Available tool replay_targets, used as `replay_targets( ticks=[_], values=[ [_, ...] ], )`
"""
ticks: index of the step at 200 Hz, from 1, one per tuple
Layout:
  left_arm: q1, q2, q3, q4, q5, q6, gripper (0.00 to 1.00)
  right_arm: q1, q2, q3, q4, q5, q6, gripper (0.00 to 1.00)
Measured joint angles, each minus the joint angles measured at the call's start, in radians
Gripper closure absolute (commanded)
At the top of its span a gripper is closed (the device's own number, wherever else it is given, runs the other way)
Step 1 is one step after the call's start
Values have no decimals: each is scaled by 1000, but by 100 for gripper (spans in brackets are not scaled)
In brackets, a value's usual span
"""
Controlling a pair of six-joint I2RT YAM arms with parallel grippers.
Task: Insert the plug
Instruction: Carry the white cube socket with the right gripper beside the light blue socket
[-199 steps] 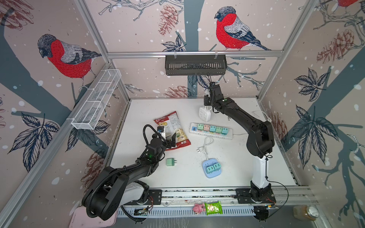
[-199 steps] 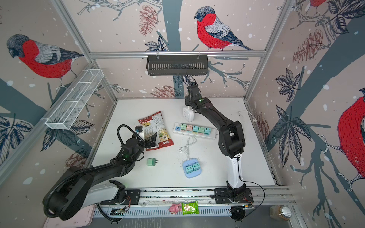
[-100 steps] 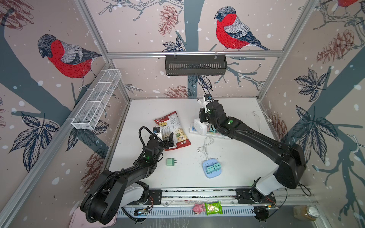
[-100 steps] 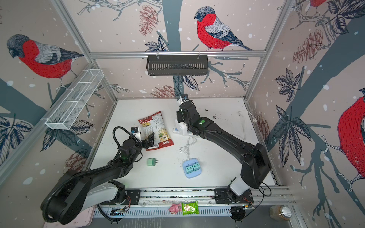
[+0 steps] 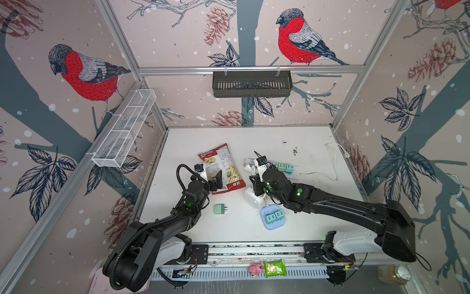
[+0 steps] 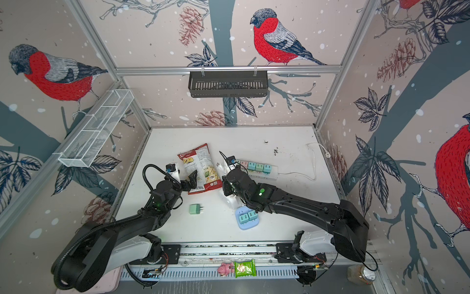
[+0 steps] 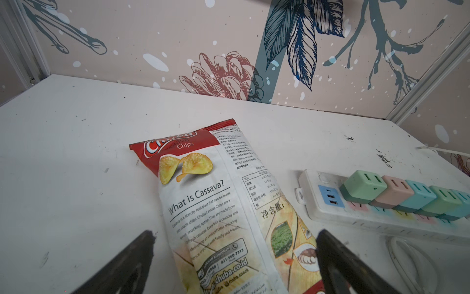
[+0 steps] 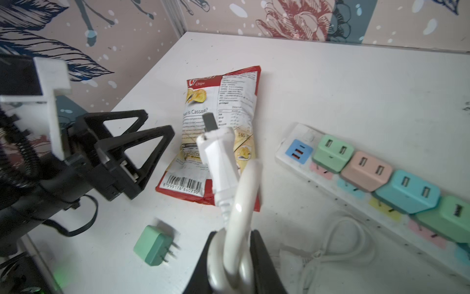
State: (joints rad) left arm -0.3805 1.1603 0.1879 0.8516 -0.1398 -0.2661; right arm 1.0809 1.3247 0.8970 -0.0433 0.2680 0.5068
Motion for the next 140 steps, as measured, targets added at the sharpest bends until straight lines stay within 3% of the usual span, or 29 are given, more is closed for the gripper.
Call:
replay_targets(
  ticks=[62, 140],
  values=[
    [0, 0, 0, 0, 0, -2, 2, 47, 40, -66, 54, -13, 83, 98],
    [0, 6, 2, 0, -2, -15, 1, -41, 238, -64, 127, -57, 121, 98]
  ],
)
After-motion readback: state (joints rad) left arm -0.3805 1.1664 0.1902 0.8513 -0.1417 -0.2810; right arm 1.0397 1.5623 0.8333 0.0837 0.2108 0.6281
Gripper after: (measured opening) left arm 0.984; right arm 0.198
